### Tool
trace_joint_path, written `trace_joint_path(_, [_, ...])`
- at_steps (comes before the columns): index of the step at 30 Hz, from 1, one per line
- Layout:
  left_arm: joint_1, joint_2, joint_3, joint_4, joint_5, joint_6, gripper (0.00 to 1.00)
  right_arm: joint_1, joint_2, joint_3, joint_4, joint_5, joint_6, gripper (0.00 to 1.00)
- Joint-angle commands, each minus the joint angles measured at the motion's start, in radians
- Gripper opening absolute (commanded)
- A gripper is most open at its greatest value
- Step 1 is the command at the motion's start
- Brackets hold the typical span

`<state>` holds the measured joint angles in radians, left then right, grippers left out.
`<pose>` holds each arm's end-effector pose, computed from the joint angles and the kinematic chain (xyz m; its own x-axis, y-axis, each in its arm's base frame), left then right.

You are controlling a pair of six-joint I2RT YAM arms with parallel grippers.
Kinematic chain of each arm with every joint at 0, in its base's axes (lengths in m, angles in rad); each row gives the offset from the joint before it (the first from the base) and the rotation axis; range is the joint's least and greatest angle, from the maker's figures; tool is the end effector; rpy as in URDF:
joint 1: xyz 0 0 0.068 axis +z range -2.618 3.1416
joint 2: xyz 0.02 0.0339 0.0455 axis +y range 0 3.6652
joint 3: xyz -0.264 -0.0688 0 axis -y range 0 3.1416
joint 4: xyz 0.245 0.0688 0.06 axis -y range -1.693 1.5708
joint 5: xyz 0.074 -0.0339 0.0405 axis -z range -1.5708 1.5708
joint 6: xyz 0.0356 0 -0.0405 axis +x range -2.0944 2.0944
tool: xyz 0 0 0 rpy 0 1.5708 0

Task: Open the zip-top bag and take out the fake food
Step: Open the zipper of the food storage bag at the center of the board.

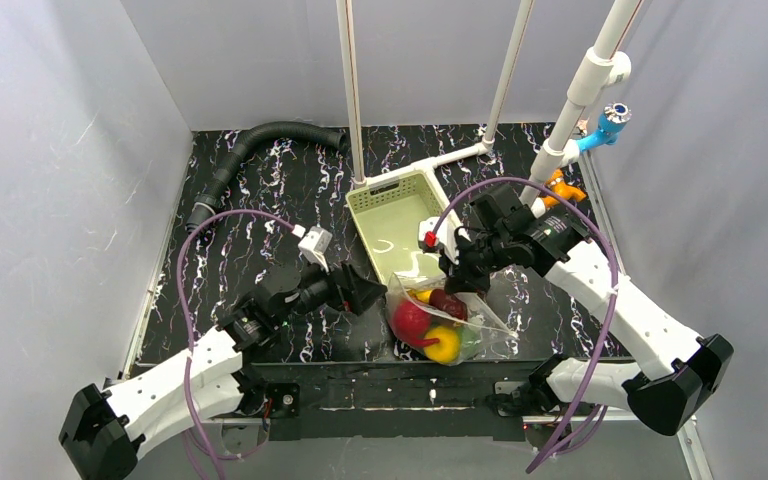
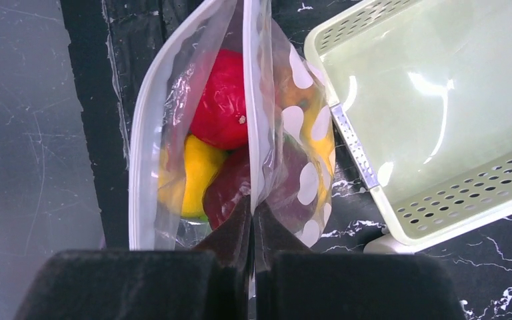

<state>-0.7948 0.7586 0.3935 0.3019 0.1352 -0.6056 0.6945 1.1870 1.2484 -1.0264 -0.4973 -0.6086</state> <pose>0.1281 -0.1373 0.2568 -0.4926 -0.3034 -0.8157 0.6337 0.5173 -0.5751 0.1597 0.1551 0.3467 -0.0773 -0.7183 -0.6914 -0.9939 0.1106 -0.0038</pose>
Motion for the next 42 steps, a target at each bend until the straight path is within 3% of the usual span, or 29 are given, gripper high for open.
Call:
trace_joint_path(1, [0.051, 0.029, 0.073, -0.182, -0.098, -0.119, 0.98, -0.015, -0.027, -0.002, -0.008, -0.074, -0.011, 0.01])
trace_joint_path(9, [0.114, 0.121, 0.089, -0.285, -0.223, -0.313, 0.98, -0.024, -0.044, -0.018, -0.012, -0.118, -0.016, 0.01])
trace_joint_path(15, [0.118, 0.289, 0.233, -0.488, -0.345, -0.414, 0.98, -0.026, -0.044, -0.023, -0.012, -0.127, -0.020, 0.01])
trace_joint_path(19, [0.120, 0.401, 0.325, -0.559, -0.371, -0.424, 0.98, -0.027, -0.045, -0.020, -0.015, -0.127, -0.020, 0.01])
trace_joint_path(26, [0.122, 0.505, 0.380, -0.524, -0.354, -0.404, 0.98, -0.032, -0.051, -0.027, -0.014, -0.130, -0.020, 0.01])
trace_joint_path(42, [0.123, 0.583, 0.438, -0.543, -0.362, -0.384, 0.98, -0.032, -0.049, -0.023, -0.019, -0.129, -0.022, 0.01])
